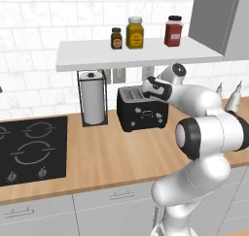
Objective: Start the toaster. Once the lever pops up, take the bread to the plate on the dining counter.
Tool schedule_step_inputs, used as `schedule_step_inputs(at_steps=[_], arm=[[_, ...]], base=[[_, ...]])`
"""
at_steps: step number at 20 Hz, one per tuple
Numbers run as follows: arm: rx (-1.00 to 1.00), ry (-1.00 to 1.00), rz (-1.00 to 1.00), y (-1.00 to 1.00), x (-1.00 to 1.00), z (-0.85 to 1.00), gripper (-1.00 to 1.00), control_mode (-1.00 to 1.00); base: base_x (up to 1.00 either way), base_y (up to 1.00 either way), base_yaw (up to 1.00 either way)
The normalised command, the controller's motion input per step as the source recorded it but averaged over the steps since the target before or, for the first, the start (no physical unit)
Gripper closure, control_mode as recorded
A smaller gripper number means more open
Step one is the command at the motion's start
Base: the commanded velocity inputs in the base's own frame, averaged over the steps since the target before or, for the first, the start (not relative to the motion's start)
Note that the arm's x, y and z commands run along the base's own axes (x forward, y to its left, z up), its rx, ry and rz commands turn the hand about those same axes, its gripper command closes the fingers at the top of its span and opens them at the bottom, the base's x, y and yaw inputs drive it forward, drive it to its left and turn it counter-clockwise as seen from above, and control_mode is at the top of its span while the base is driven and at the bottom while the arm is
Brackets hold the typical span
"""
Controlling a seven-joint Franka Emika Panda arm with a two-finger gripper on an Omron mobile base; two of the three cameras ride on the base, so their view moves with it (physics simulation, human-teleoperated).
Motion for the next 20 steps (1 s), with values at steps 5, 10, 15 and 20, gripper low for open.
schedule_step_inputs(at_steps=[5, 10, 15, 20], arm=[[0.00, 0.00, 0.00, 0.00, 0.07, -0.05, -1.00, -1.00], [0.00, 0.00, 0.00, 0.00, 0.08, 0.00, -1.00, -1.00], [0.00, 0.00, 0.00, 0.00, 0.13, -0.12, -1.00, -1.00], [0.00, 0.00, 0.00, 0.00, 0.17, -0.21, -1.00, -1.00]], base=[[0.00, 0.00, 0.00], [0.00, 0.00, 0.00], [0.00, 0.00, 0.00], [0.00, 0.00, 0.00]])
